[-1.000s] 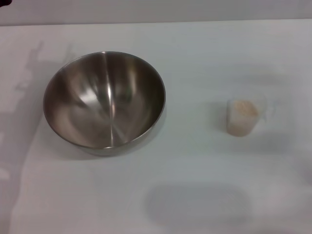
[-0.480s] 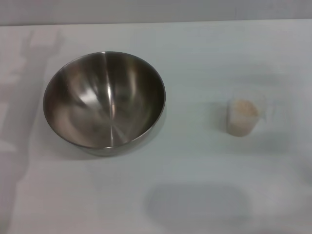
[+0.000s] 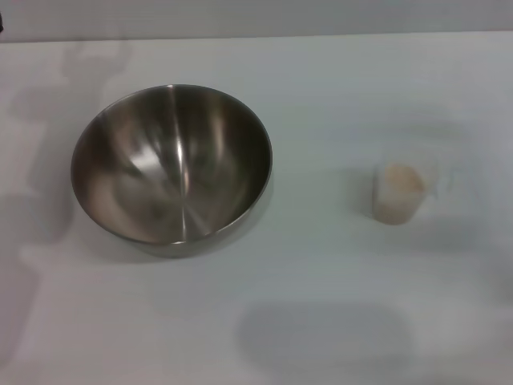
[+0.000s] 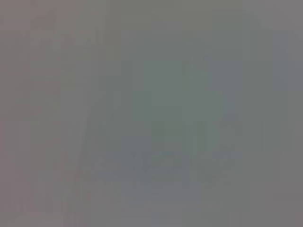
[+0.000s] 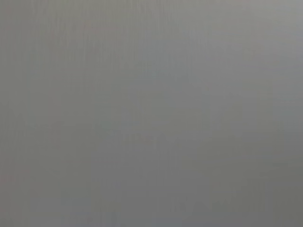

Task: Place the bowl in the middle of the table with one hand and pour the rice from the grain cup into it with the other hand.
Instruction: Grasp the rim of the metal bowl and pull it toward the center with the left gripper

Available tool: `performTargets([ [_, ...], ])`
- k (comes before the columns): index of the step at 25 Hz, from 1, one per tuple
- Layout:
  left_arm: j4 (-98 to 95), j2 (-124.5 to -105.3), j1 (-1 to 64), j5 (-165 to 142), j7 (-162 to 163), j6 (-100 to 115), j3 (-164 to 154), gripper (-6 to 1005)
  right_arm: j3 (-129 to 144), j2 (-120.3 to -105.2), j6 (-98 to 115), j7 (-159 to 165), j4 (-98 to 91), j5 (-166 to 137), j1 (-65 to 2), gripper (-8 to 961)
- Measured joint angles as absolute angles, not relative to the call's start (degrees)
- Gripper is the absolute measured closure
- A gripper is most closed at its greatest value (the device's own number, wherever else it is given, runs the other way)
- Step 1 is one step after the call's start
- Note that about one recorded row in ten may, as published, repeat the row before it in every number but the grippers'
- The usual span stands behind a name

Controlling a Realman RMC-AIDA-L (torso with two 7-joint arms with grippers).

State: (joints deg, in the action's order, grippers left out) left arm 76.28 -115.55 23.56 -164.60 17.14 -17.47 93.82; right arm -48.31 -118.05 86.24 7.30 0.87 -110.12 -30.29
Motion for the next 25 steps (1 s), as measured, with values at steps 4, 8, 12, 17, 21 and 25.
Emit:
performTargets([
  [4, 82.75, -115.86, 23.23, -164.23, 12.82, -28.46, 95.47, 183, -48.25, -118.03, 86.23, 7.29, 0.87, -110.12, -30.36, 272],
  [8, 87.81, -116.79, 24.22, -159.28, 3.46, -41.46, 99.36, 184, -48.25, -117.95, 86.16, 7.29, 0.80, -110.12, -30.53, 272],
  [12, 89.45, -117.81, 26.76, -152.36, -6.90, -54.97, 105.66, 184, -48.25, -117.93, 86.19, 7.30, 0.79, -110.12, -30.67, 272],
  [17, 89.76, -117.86, 30.05, -151.53, -11.21, -68.70, 110.43, 183, -48.25, -117.93, 86.22, 7.29, 0.80, -110.13, -30.70, 272],
  [21, 89.76, -117.86, 30.32, -151.62, -11.74, -70.21, 110.86, 183, -48.25, -117.83, 86.23, 7.29, 0.78, -110.13, -30.76, 273],
  [25, 88.23, -117.52, 31.78, -153.88, -14.84, -80.72, 112.14, 183, -48.25, -117.54, 86.23, 7.29, 0.79, -110.12, -30.91, 273],
])
